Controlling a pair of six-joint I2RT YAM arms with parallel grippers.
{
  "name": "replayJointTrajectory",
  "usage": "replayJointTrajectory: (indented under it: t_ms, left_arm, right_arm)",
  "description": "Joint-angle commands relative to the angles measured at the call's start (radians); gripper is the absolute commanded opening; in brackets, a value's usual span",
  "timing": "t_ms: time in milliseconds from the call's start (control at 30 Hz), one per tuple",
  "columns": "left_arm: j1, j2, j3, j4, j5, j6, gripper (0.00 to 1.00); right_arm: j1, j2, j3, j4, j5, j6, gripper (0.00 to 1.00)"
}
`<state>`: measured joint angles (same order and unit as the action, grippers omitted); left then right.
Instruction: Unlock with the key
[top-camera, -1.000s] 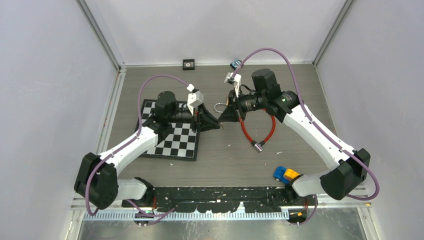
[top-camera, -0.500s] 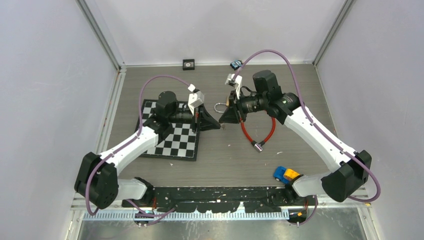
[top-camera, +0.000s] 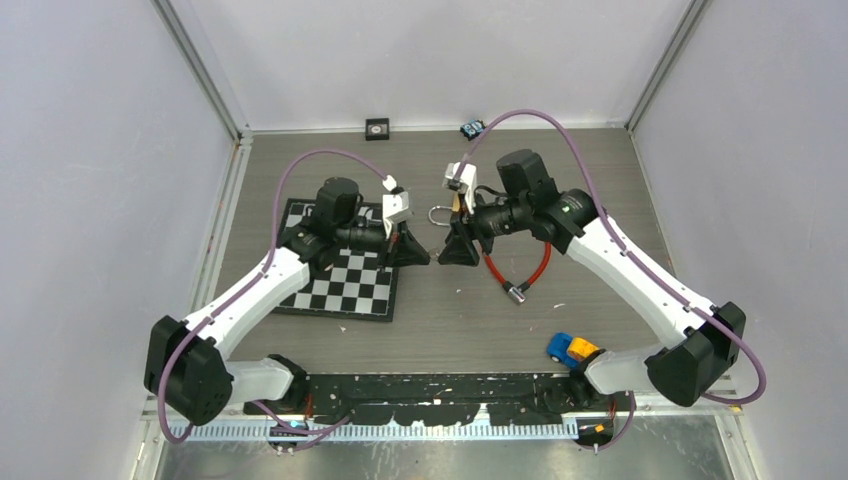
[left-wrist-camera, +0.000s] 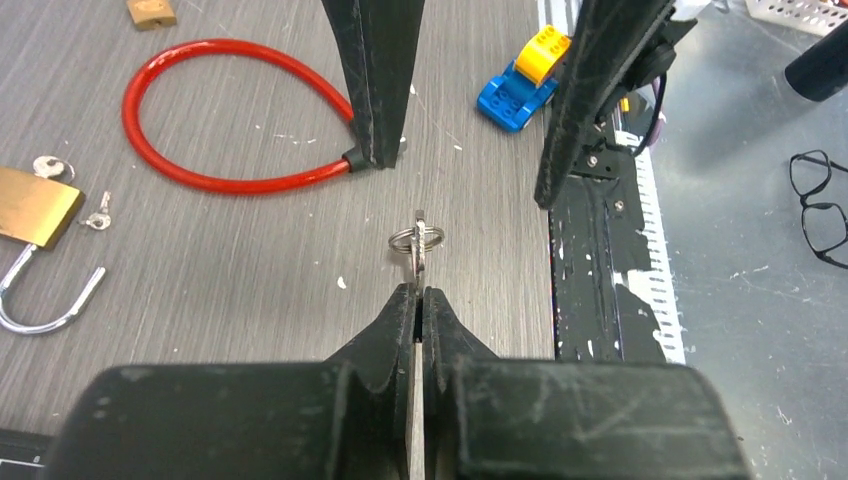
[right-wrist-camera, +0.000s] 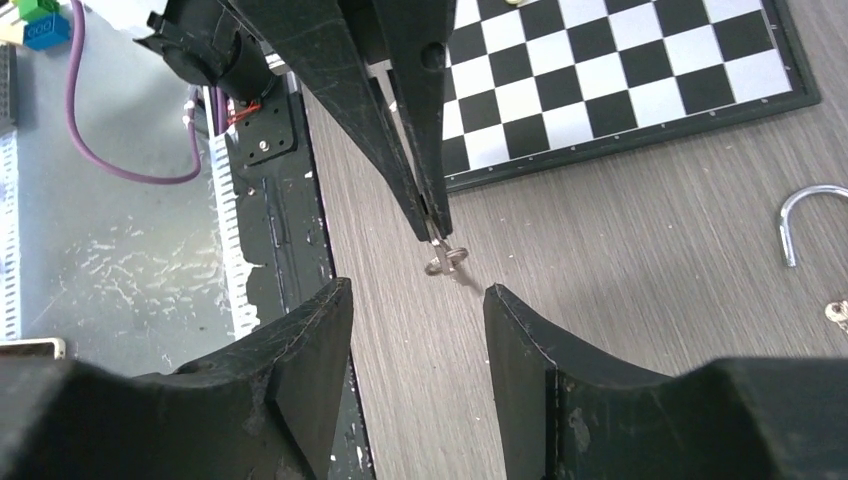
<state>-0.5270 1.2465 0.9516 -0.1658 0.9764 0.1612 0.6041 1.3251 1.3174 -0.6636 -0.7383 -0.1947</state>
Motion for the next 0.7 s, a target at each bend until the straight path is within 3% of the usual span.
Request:
replayJointTrajectory:
  t_ms: [0,267,667]
  left_arm:
    - [-0.010,-0.026,0.053,-0.112,-0.011,0.079,0.00]
    - [-0.019,-0.023,0.056,-0.133,0.000,0.089,0.00]
    - [-0.021,-0.022,0.056,-0.128,0.026,0.069,0.00]
  right_arm:
    - [0.039,0.025,0.061,-0.024,0.037,-0.067,0.55]
    - [0.086,0.061,0.091,-0.039,0.076,-0.094,0.52]
    - [0.106,0.094,0.092,-0.017,0.081,-0.081,0.39]
